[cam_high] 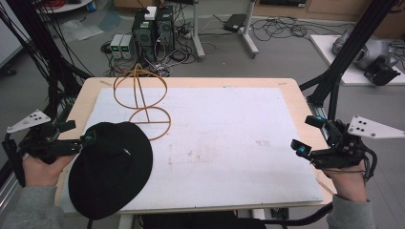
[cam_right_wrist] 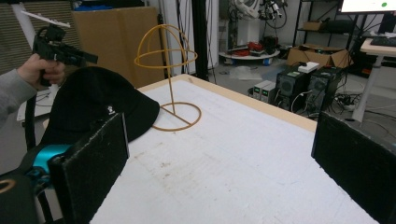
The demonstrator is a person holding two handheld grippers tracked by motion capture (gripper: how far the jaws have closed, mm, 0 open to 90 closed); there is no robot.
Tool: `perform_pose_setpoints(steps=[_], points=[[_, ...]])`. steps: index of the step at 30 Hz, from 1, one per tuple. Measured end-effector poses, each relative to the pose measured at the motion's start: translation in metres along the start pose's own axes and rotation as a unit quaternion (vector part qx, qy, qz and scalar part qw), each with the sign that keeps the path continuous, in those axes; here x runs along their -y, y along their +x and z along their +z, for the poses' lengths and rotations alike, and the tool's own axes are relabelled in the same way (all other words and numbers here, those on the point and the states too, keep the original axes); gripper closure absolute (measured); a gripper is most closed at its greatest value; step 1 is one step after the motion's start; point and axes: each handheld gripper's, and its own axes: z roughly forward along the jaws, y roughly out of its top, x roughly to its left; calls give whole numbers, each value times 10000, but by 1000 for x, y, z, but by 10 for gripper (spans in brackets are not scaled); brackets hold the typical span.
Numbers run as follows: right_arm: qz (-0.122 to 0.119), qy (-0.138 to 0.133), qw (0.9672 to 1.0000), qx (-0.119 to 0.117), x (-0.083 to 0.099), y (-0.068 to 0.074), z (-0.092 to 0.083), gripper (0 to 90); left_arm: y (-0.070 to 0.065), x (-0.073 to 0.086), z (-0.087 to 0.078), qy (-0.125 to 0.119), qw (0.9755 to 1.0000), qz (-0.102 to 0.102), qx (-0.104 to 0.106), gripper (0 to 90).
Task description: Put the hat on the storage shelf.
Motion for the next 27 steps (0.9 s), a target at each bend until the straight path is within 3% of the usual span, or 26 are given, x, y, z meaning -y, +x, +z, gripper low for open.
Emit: perform_pose_setpoints(steps=[22,25,27], points=[[-59,56,10000,-15,0,1,2,31,6,18,12,157,9998,-67,-37,34],[-39,71,10000,-5,0,1,2,31,6,20,12,131,9998,-118,-30,104],[-24,68,10000,-6,0,1,2,31,7,21,11,129,9998,-127,-14,105]])
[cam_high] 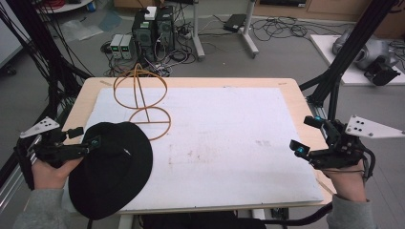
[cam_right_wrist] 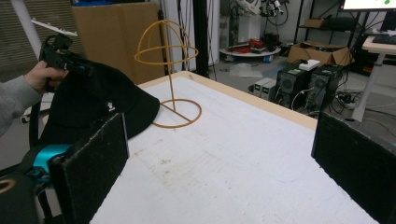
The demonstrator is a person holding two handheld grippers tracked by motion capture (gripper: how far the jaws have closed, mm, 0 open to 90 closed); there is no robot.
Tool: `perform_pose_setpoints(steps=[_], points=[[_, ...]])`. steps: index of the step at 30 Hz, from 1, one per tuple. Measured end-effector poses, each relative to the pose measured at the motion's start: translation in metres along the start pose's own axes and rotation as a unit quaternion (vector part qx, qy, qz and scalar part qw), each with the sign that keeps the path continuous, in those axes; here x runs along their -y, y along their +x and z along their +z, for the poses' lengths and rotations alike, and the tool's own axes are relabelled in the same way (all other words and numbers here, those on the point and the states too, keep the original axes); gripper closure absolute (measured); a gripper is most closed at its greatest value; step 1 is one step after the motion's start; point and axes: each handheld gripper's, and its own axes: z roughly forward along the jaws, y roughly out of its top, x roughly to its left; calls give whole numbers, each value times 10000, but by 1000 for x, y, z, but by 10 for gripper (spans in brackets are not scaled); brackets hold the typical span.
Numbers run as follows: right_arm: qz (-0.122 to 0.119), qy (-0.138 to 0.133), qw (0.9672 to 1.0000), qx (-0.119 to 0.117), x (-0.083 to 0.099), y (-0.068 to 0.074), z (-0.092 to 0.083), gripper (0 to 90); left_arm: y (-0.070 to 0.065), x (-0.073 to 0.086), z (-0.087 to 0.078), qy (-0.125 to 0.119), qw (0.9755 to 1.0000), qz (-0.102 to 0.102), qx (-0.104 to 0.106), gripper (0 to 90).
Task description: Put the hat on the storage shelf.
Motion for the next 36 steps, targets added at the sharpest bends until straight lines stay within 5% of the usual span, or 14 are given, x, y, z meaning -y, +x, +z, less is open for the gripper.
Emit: perform_pose_setpoints(steps=[4,13,14,23,36], points=[[-11,18,10000,-11,0,0,1,31,1,1,-1,-5,10000,-17,91,137],[8,32,10000,-33,1,-2,1,31,2,3,-1,24,9995,-63,308,361],[26,-8,10000,-61,1,-2,1,31,2,3,-2,21,9993,-52,361,453],[75,3,10000,-50,2,-5,2,31,1,4,-6,47,9990,98,434,789],[139,115,9998,-14,4,-8,5,31,-3,3,-6,83,9993,228,295,846]])
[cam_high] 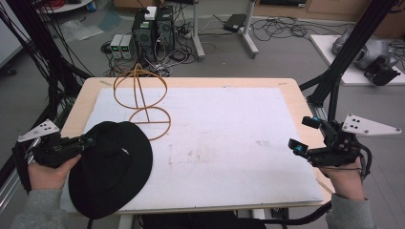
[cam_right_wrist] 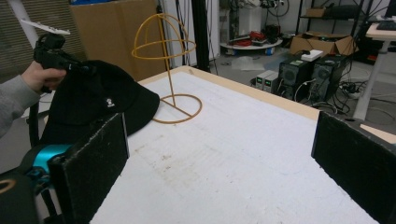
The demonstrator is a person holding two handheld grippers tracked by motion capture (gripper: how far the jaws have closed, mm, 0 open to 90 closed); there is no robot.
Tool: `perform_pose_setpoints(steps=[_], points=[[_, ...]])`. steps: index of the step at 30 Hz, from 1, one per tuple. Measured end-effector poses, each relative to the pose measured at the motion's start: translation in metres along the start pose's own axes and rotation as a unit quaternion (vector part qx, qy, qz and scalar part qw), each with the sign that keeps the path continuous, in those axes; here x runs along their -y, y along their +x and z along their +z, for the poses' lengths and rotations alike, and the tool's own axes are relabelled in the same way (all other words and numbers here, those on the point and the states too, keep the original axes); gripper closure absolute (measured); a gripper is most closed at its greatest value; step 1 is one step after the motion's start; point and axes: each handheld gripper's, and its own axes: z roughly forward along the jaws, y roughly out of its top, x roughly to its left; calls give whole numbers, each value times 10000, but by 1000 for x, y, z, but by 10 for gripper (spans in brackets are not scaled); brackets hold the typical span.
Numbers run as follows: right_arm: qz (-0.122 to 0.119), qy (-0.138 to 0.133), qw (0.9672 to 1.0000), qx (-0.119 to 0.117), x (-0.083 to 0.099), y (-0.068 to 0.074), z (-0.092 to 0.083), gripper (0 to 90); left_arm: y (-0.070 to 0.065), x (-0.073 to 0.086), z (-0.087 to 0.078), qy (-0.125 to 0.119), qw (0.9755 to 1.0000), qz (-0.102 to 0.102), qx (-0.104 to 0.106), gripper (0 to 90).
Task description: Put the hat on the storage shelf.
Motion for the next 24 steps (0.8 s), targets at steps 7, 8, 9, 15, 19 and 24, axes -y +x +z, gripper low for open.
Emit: perform_pose_setpoints(steps=[7,8,9,15,19,24], points=[[0,-2,10000,10,0,0,0,31,-1,-1,-1,-52,10000,-22,64,850],[6,21,10000,-5,0,1,0,31,-1,-1,-1,-70,10000,-32,57,851],[5,19,10000,4,0,1,1,31,-1,-2,-2,-79,10000,-1,20,852],[89,76,9999,13,1,0,2,31,-3,-4,-7,-147,9999,41,-80,852],[68,87,9999,11,1,-1,4,31,-4,-8,-11,-137,9999,60,-70,853],[99,121,9999,-14,2,0,6,31,-8,-13,-20,-179,9998,101,-57,854]])
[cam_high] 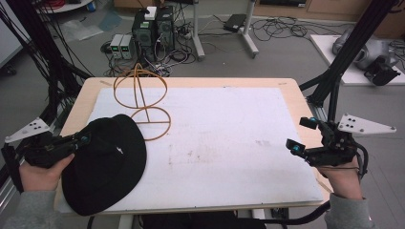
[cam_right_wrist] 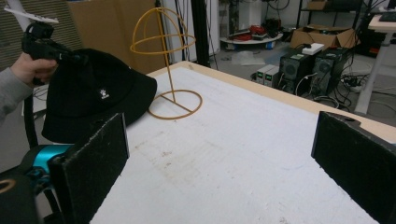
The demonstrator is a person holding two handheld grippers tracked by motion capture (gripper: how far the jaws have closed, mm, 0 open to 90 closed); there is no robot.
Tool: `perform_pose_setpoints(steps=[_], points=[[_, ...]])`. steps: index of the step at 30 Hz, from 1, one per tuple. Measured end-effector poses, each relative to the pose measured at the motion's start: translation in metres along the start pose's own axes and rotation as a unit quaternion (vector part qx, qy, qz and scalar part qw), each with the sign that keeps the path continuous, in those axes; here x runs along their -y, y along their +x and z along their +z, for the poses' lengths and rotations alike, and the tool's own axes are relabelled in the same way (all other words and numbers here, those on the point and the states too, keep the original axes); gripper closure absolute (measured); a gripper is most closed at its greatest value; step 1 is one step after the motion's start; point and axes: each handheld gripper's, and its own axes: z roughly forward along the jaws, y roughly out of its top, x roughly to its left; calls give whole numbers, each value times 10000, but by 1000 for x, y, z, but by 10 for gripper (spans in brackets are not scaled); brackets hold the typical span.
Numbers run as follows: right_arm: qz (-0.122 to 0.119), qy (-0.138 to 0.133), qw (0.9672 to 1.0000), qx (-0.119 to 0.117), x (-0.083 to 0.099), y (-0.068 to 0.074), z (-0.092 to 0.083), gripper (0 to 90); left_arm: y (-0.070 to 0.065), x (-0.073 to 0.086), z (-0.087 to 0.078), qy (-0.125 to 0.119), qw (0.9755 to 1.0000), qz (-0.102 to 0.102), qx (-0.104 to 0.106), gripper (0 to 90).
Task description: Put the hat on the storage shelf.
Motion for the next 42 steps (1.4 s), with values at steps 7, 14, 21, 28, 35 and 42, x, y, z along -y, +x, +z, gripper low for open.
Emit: perform_pose_setpoints(steps=[7,14,21,28,35,42], points=[[1,14,10000,-37,0,2,1,31,-4,-11,-17,-57,10000,41,0,855],[18,27,10000,-41,1,0,4,31,-8,-15,-33,-109,9999,99,11,855],[3,65,10000,-71,2,-1,9,31,-15,-19,-52,-196,9998,97,-22,854],[16,84,9999,-126,2,0,12,31,-20,-31,-71,-261,9995,126,93,854],[26,162,9998,-138,3,-2,20,31,-25,-43,-90,-304,9993,187,105,854],[16,195,9996,-187,3,-1,23,31,-32,-50,-102,-356,9992,178,76,853]])
